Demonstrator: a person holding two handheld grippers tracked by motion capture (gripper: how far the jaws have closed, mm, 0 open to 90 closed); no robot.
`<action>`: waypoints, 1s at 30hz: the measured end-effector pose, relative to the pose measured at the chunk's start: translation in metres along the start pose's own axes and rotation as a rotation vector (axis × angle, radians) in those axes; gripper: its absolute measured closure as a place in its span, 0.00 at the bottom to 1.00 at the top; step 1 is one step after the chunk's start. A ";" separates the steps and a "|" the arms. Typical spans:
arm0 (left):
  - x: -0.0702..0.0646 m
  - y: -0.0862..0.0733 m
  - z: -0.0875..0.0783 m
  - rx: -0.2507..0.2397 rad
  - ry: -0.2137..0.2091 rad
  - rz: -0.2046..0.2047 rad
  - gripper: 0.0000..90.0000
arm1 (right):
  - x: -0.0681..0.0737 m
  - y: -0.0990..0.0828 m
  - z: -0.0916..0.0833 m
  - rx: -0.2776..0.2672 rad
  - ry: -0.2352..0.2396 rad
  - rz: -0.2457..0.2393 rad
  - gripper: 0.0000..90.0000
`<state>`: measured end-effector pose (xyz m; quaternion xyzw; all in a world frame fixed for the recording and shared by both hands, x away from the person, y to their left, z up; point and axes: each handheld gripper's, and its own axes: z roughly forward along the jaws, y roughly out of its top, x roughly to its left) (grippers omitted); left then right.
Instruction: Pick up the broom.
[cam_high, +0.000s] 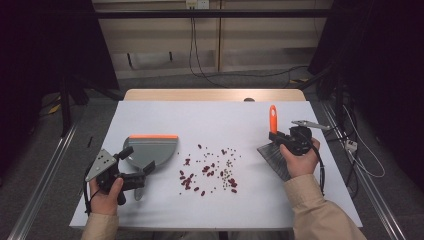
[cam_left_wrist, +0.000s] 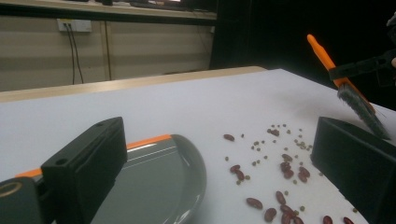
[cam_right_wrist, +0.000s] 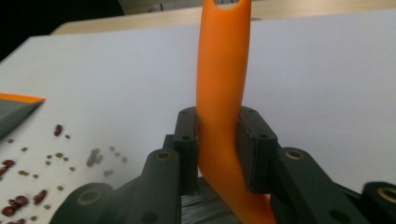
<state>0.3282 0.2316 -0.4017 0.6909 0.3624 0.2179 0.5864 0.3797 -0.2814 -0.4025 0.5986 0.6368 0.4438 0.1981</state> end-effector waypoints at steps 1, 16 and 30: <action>-0.004 0.002 0.001 -0.010 -0.006 -0.006 0.04 | 0.001 0.001 -0.003 -0.024 0.018 0.006 0.80; -0.032 0.016 0.024 0.015 -0.091 0.031 0.04 | 0.009 0.002 -0.019 -0.117 0.112 0.010 0.80; -0.059 0.026 0.060 0.034 -0.184 0.041 0.04 | 0.017 0.011 -0.031 -0.166 0.167 0.012 0.80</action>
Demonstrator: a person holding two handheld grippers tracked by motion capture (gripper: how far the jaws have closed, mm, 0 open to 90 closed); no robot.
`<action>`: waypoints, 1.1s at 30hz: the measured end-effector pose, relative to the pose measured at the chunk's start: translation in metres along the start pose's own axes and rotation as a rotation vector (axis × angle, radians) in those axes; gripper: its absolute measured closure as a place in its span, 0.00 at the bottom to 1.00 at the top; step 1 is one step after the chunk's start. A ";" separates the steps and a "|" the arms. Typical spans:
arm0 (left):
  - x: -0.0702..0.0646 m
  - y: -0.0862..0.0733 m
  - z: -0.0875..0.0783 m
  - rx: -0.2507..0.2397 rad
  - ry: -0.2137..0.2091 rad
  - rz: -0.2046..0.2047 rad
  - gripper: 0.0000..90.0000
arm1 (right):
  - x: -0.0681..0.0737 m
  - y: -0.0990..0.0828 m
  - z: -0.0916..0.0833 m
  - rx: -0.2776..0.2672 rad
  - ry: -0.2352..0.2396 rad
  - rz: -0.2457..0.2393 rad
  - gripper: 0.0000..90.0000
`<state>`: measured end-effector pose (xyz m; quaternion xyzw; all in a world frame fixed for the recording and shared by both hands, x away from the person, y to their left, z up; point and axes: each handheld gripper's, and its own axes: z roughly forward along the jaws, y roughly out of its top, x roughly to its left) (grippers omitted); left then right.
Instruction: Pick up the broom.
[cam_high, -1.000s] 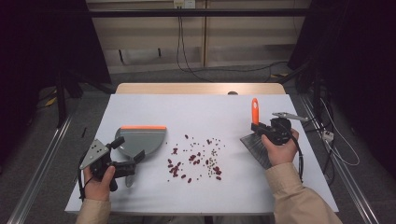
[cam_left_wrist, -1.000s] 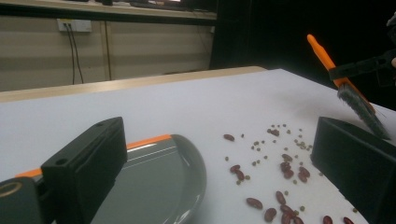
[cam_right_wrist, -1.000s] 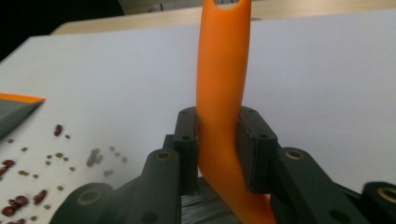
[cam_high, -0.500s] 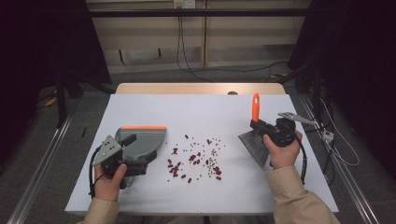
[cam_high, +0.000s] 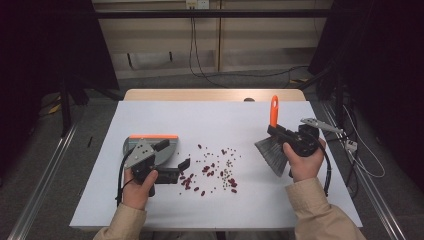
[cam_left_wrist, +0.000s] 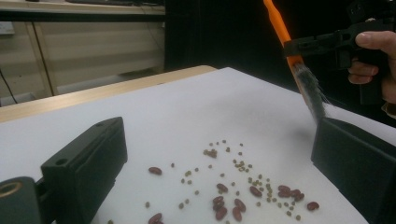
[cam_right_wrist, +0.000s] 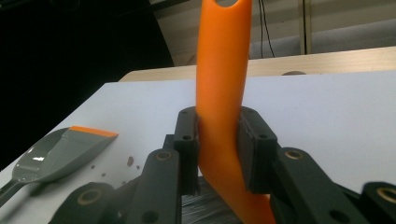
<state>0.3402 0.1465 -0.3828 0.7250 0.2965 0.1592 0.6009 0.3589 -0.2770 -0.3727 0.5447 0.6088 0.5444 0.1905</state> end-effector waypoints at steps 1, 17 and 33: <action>-0.001 0.001 0.003 0.001 -0.010 0.003 0.04 | 0.000 0.000 0.000 0.000 0.000 0.000 0.80; -0.008 0.015 0.040 0.022 -0.069 -0.030 0.05 | 0.033 0.009 0.019 -0.020 0.077 -0.024 0.80; -0.023 0.026 0.071 0.053 -0.132 -0.032 0.06 | 0.072 0.007 0.040 -0.032 0.138 -0.059 0.80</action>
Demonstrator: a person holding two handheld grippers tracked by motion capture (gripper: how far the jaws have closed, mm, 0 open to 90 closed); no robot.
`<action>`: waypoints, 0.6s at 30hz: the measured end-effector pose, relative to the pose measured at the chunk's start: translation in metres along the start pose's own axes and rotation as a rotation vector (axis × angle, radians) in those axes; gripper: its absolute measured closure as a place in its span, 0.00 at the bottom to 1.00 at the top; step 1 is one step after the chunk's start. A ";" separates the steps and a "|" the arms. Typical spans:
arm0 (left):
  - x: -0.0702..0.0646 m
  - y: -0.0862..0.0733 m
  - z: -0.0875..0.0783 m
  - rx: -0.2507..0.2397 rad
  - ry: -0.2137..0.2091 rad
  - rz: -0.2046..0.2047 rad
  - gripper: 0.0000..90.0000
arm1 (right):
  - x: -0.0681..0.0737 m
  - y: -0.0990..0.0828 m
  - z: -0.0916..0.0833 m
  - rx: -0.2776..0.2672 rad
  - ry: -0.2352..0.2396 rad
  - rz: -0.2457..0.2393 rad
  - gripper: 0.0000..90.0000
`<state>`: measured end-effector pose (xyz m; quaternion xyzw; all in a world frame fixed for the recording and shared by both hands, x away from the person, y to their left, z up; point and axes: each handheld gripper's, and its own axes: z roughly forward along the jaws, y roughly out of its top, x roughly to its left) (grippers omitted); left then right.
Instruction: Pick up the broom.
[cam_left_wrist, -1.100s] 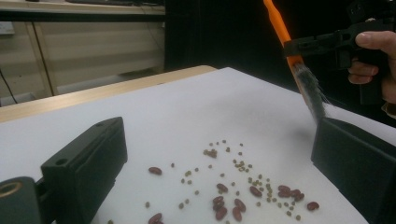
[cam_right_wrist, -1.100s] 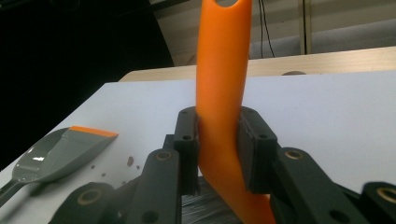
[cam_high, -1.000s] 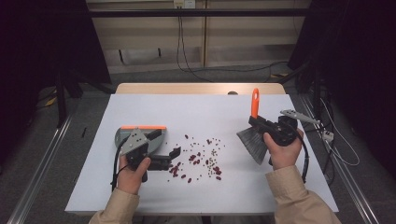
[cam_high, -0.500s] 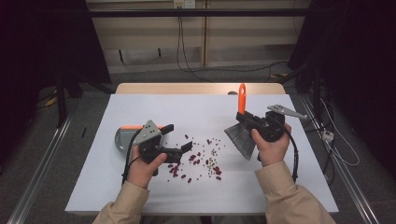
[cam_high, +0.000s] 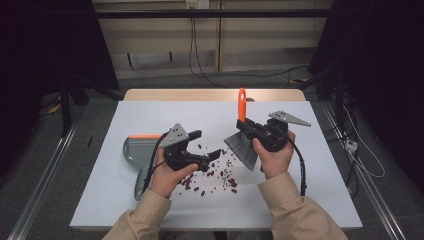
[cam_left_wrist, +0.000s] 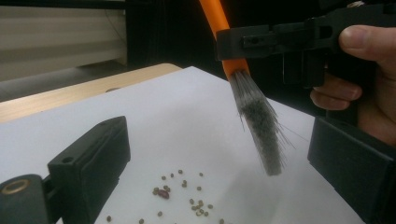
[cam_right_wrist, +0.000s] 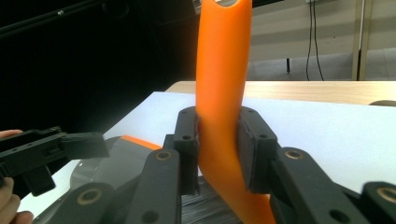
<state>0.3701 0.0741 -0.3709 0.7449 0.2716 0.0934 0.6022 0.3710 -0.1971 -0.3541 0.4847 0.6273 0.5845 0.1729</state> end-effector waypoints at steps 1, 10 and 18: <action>0.000 0.000 0.001 0.001 -0.004 -0.005 0.10 | 0.002 -0.001 0.002 -0.001 0.001 -0.005 0.80; -0.004 -0.003 0.013 0.021 0.000 -0.033 0.16 | 0.023 -0.006 0.015 0.000 0.035 -0.019 0.80; -0.002 -0.003 0.018 0.031 0.007 -0.085 0.34 | 0.031 -0.008 0.021 0.009 0.065 -0.026 0.80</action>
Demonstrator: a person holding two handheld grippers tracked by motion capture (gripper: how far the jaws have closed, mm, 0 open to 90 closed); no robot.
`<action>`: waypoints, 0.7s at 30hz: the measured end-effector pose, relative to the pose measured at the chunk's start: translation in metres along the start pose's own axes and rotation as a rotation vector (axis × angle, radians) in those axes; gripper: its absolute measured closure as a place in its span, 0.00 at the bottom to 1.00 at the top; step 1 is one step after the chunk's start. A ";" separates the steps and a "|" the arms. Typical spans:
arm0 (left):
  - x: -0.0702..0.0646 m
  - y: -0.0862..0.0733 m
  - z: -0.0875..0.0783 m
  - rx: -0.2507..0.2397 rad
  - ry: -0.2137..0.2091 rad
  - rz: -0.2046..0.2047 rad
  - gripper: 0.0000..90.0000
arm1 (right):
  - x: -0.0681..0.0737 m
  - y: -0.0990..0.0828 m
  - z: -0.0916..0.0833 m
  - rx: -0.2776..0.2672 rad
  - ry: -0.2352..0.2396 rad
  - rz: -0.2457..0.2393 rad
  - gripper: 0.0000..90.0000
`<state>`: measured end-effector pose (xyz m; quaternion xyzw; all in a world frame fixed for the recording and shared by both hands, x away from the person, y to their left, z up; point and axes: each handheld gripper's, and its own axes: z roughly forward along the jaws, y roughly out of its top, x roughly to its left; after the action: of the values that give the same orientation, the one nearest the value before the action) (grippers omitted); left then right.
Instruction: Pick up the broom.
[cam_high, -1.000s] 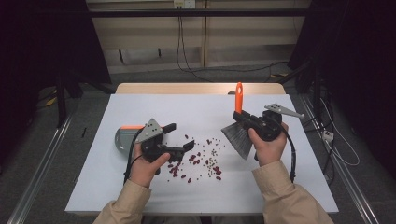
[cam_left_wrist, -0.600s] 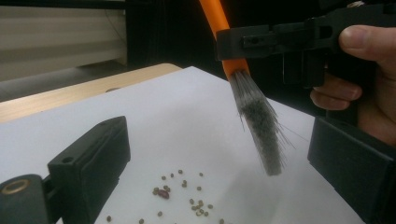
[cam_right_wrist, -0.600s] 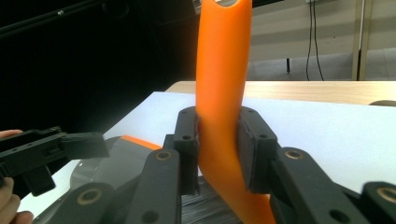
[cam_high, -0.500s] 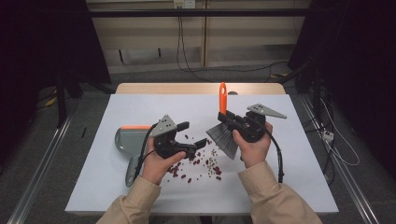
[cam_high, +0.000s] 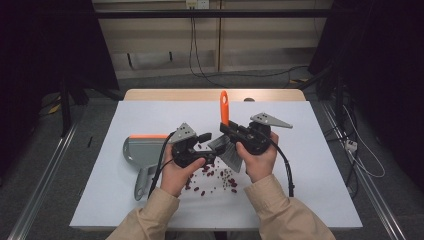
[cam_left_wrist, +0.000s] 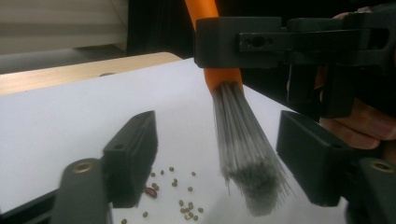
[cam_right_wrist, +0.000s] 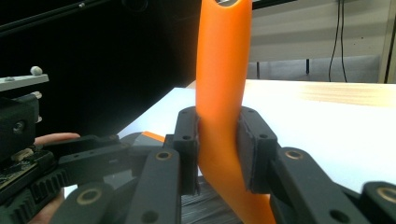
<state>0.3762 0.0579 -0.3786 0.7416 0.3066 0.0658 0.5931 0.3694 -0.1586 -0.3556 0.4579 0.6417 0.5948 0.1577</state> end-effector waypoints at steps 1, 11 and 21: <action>0.001 0.000 0.000 0.005 -0.007 -0.013 0.39 | 0.001 0.000 0.000 -0.002 0.000 -0.002 0.80; -0.001 0.000 -0.003 0.023 -0.060 -0.018 0.89 | 0.001 0.000 0.000 -0.004 0.011 -0.022 0.80; 0.000 0.001 -0.007 0.029 -0.066 -0.018 0.94 | -0.008 -0.002 -0.003 0.007 0.098 0.010 0.78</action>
<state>0.3733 0.0634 -0.3759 0.7491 0.2943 0.0316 0.5926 0.3708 -0.1666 -0.3589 0.4322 0.6483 0.6149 0.1216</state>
